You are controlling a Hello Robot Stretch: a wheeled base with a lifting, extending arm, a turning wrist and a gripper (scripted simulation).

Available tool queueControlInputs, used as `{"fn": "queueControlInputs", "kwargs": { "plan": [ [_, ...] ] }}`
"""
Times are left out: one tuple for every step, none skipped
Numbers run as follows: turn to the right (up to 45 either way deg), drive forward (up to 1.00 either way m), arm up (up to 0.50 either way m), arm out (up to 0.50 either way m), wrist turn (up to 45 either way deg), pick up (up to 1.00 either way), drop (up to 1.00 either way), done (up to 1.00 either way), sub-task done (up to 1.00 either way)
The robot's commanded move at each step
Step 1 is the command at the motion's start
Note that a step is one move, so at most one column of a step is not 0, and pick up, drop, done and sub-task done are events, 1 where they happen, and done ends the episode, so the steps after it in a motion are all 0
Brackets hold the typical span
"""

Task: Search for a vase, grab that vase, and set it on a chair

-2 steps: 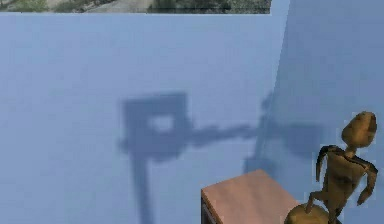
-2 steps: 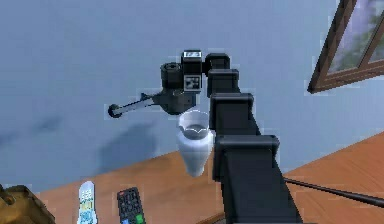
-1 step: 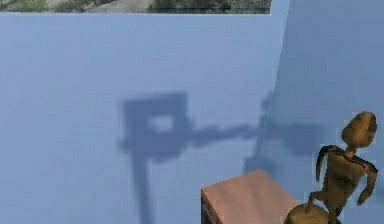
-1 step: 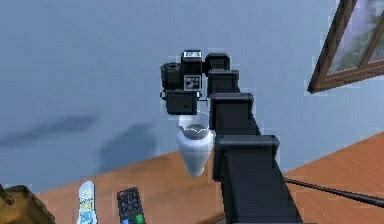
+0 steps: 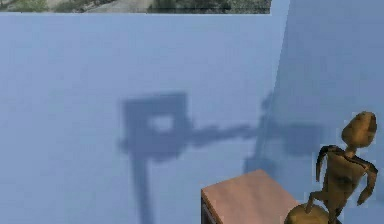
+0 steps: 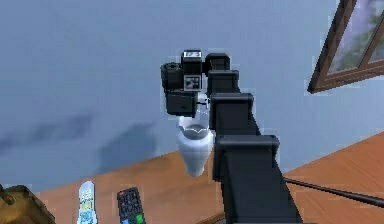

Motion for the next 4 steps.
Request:
{"fn": "queueControlInputs", "kwargs": {
  "plan": [
    [0.0,0.00,-0.24,0.00,0.0,0.00,0.00,0.00,0.00],
    [0.0,0.00,0.00,0.00,0.0,1.00,0.00,0.00,0.00],
    [0.0,0.00,0.10,0.00,0.0,0.00,0.00,0.00,0.00],
    [0.0,0.00,0.14,0.00,0.0,0.00,0.00,0.00,0.00]
  ]
}}
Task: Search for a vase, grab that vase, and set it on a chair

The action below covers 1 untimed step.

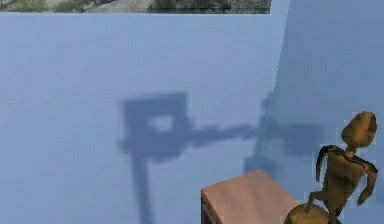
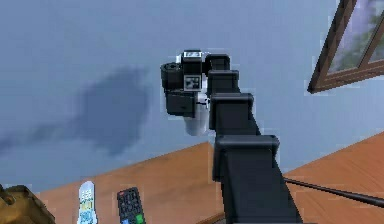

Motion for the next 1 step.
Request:
{"fn": "queueControlInputs", "kwargs": {
  "plan": [
    [0.0,0.00,0.00,0.00,-45.0,0.00,0.00,0.00,0.00]
  ]
}}
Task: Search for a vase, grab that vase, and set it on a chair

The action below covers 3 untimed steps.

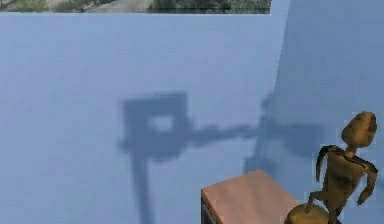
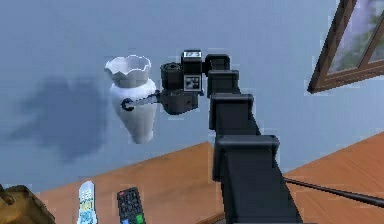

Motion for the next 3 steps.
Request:
{"fn": "queueControlInputs", "kwargs": {
  "plan": [
    [0.0,0.00,0.00,0.00,-45.0,0.00,0.00,0.00,0.00],
    [0.0,0.00,0.00,0.00,-45.0,0.00,0.00,0.00,0.00],
    [0.0,0.00,0.00,0.00,-6.0,0.00,0.00,0.00,0.00]
  ]
}}
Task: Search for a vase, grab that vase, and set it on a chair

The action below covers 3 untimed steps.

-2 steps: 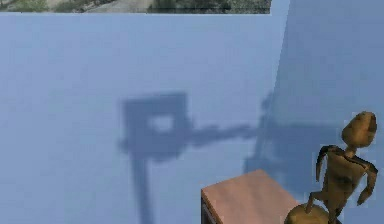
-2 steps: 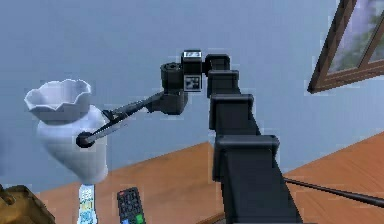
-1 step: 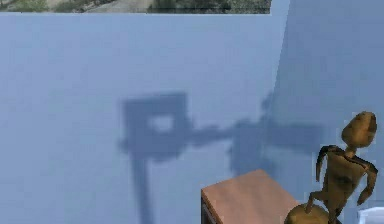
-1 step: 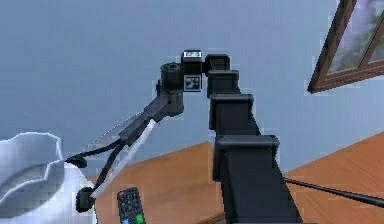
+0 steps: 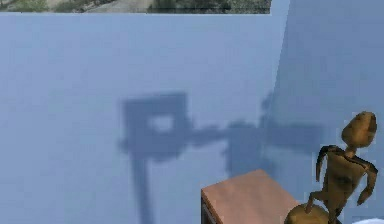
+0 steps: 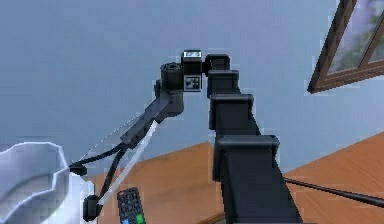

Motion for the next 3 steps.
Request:
{"fn": "queueControlInputs", "kwargs": {
  "plan": [
    [0.0,0.00,0.00,-0.24,0.0,0.00,0.00,0.00,0.00],
    [45.0,0.00,0.00,0.00,0.0,0.00,0.00,0.00,0.00],
    [45.0,0.00,0.00,0.00,0.0,0.00,0.00,0.00,0.00]
  ]
}}
